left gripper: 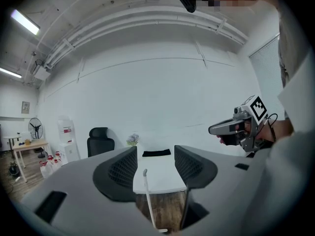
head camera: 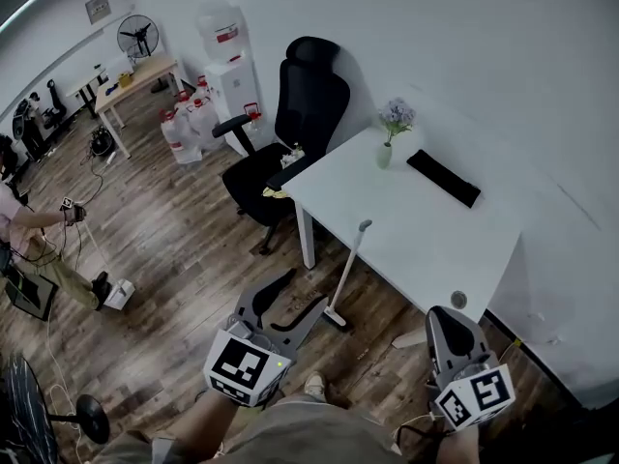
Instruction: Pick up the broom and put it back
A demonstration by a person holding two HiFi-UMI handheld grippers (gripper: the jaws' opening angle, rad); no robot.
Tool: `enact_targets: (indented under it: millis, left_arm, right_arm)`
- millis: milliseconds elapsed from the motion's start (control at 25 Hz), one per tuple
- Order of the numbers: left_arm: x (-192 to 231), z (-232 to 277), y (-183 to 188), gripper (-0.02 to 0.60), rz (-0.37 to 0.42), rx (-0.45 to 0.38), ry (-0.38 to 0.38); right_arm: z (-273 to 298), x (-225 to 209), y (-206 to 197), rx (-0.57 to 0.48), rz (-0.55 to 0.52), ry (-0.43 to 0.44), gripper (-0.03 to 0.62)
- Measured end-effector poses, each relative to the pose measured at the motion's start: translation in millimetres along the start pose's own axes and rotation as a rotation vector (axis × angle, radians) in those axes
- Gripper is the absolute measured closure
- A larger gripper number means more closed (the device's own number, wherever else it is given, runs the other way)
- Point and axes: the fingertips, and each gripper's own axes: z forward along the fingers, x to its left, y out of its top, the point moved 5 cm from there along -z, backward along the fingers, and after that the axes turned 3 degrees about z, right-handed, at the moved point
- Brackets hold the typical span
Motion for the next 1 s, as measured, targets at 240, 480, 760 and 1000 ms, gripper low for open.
enact_targets:
  millis: [240, 480, 760, 1000]
  left_arm:
    - [16.6, 30.9, -4.9, 0.328, -0.017, 0.008, 0.004]
    - [13.4, 49.0, -7.3, 0.328, -0.024, 0.034, 0.035]
    - [6.8, 72.3, -10.0, 0.328, -0.036, 0.061, 0.051]
    - [7.3, 89.7, -8.8, 0.328, -0.024, 0.069, 0.066]
  right_arm:
    - [35.7, -13.7, 0.3, 0.019, 0.013, 0.024, 0.560]
    - [49.9, -38.3, -1.4, 0.037, 0.025, 0.054, 0.560]
    - [59.1, -68.5, -4.0, 0.050, 0.043, 0.072, 0.560]
    - [61.3, -86.0, -10.1, 0.065, 0.056, 0.074, 0.560]
